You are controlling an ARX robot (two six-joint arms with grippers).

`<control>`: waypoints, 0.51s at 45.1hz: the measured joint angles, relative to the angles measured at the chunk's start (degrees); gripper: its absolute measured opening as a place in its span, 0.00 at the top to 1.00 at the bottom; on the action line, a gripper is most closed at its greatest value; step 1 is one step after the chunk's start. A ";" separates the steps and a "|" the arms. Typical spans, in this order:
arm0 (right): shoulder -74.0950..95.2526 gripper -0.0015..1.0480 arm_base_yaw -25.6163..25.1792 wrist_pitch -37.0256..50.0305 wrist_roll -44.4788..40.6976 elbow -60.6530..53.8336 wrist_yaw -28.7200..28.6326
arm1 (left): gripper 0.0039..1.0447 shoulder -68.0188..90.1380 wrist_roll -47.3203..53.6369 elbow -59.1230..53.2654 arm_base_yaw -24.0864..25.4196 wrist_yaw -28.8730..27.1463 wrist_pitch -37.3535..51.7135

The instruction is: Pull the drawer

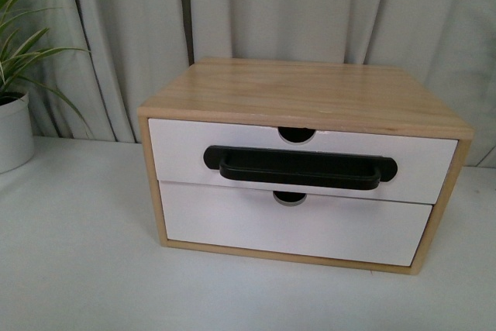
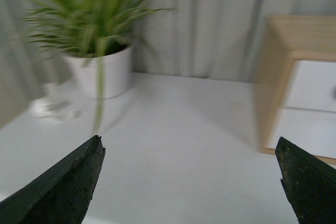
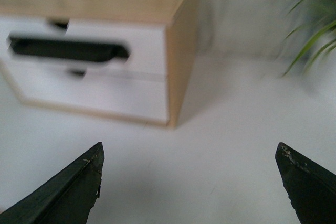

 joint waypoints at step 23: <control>42.47 0.09 4.72 -2.21 -29.14 23.82 -16.52 | 0.05 48.19 38.77 21.51 -8.44 21.03 14.08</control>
